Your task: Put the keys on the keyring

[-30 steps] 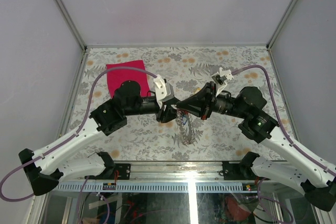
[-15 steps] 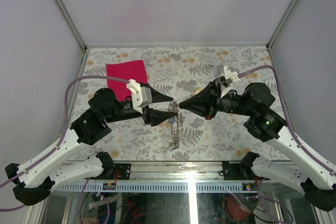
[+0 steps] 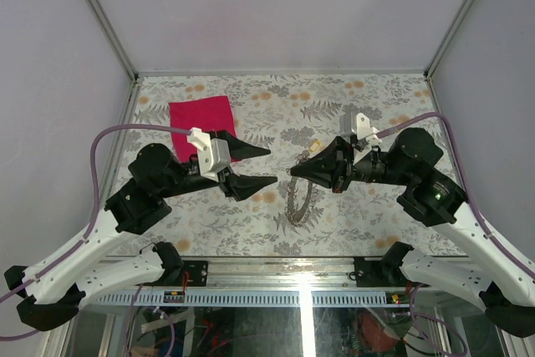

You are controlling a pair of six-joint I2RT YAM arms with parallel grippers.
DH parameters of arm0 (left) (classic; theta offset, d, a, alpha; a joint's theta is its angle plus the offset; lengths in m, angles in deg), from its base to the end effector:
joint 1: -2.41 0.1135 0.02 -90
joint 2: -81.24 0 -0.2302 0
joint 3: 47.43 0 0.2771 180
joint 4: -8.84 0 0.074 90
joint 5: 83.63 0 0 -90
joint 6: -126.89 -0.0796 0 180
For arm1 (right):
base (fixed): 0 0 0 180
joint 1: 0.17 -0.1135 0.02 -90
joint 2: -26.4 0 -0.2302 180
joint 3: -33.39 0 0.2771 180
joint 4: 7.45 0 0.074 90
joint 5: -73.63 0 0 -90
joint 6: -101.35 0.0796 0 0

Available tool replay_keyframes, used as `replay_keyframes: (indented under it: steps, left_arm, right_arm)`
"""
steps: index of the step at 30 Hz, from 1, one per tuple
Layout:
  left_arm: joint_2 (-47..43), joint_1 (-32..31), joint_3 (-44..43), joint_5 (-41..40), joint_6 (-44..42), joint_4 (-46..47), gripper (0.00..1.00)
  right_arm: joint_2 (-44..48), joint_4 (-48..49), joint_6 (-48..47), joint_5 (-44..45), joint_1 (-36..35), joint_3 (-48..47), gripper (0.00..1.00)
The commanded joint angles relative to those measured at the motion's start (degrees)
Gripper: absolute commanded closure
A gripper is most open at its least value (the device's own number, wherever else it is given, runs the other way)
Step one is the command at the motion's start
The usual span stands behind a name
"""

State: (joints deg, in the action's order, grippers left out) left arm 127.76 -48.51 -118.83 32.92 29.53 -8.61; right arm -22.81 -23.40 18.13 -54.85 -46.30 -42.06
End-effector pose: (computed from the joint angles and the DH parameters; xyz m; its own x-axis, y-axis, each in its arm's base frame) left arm 0.1344 -0.2219 0.4159 0.2056 -0.0714 -0.9760 0.9554 0.2309 0.1844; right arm 0.1391 0.2162 0.4347 0.0062 0.1398 -0.9902 -0.9963 0.0852 0.0058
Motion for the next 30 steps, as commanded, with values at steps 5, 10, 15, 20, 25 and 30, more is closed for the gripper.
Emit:
replay_keyframes:
  steps: [5,10,15,20,25,30]
  left_arm:
    - [-0.39,-0.12,-1.57,0.94,-1.10,2.65,0.46]
    - [-0.38,-0.08,-2.15,3.69,-1.03,3.28,0.52]
    - [-0.29,-0.08,-2.32,6.85,-0.41,4.22,0.57]
    - [0.02,-0.10,-2.39,8.39,-0.37,4.29,0.60]
    - [0.06,-0.07,-2.19,9.78,-0.01,4.27,0.61]
    - [0.34,-0.09,-1.69,10.01,0.47,4.98,0.61]
  right_arm:
    - [-0.23,-2.00,-7.12,-4.72,-0.36,-6.26,1.00]
    - [-0.53,-1.48,-6.93,-7.34,-0.29,-6.67,1.00]
    - [-1.14,0.68,-5.03,-9.12,-0.37,-6.67,1.00]
    - [-1.58,2.27,-4.06,-9.68,-0.37,-6.75,1.00]
    - [-1.93,2.78,-3.85,-9.19,-0.34,-6.89,1.00]
    - [-2.34,3.49,-3.40,-9.71,-0.34,-7.44,1.00]
